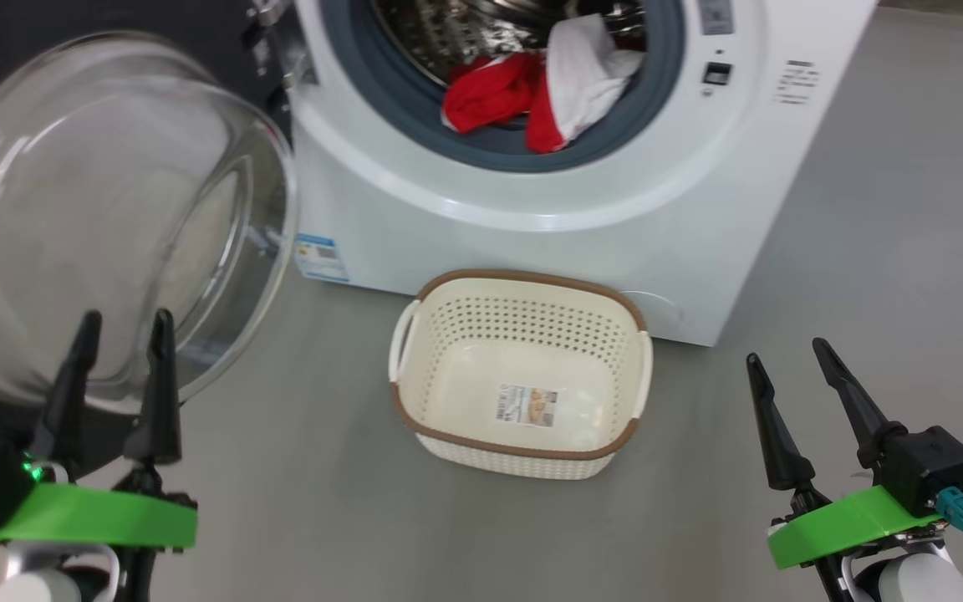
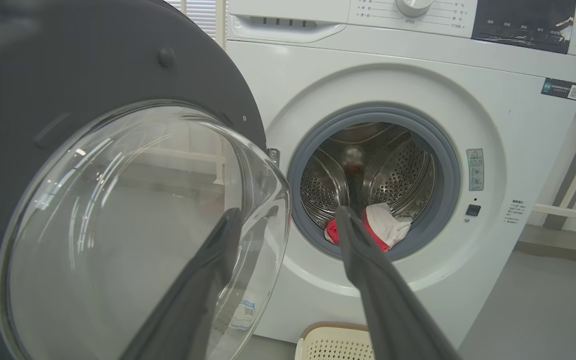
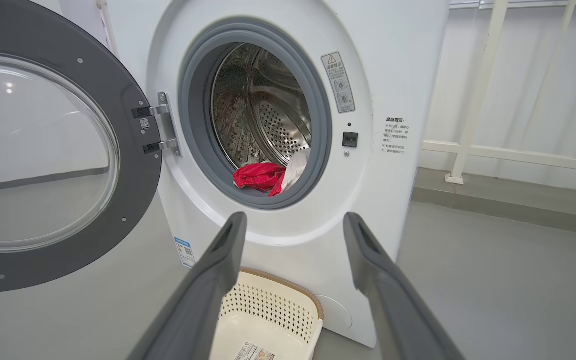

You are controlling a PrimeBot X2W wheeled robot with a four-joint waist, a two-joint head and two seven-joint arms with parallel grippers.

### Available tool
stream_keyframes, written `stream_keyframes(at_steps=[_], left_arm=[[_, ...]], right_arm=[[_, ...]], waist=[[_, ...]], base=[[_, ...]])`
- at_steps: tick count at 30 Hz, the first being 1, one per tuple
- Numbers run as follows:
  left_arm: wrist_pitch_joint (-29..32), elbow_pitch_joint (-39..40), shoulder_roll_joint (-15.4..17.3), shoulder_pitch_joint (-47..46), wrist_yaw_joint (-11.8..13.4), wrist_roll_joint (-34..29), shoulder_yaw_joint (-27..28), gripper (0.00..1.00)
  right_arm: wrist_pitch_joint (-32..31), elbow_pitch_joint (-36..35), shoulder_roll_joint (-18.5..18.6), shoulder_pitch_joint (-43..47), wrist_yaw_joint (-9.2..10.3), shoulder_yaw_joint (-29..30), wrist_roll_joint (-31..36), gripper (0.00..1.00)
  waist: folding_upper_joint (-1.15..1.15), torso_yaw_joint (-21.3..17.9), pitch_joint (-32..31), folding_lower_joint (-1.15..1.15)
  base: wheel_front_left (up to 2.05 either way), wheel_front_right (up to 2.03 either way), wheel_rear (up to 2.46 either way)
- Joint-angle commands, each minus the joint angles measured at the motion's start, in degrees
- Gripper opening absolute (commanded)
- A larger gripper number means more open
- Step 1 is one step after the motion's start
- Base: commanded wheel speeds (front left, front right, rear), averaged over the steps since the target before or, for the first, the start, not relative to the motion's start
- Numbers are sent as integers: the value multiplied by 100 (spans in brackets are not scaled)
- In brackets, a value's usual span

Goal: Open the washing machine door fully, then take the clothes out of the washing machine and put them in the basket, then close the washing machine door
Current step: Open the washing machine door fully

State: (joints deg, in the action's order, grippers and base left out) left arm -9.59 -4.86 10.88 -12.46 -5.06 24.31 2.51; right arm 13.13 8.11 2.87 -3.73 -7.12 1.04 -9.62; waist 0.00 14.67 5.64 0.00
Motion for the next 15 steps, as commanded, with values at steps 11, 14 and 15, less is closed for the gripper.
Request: stream_keyframes(at_steps=[11, 14, 15], left_arm=[[-104, 492, 329, 671, -182, 447, 78, 100], [-155, 577, 447, 892, -210, 447, -114, 100], [-184, 578, 470, 970, -215, 467, -149, 100]], right_arm=[[159, -282, 1, 66, -36, -142, -50, 100], [170, -306, 1, 179, -36, -180, -72, 100], [173, -304, 1, 224, -36, -175, -78, 100]], waist=[[0, -1103, -331, 0], [0, -1280, -424, 0], [0, -1329, -466, 0]], base=[[0, 0, 0], [0, 0, 0], [0, 0, 0]])
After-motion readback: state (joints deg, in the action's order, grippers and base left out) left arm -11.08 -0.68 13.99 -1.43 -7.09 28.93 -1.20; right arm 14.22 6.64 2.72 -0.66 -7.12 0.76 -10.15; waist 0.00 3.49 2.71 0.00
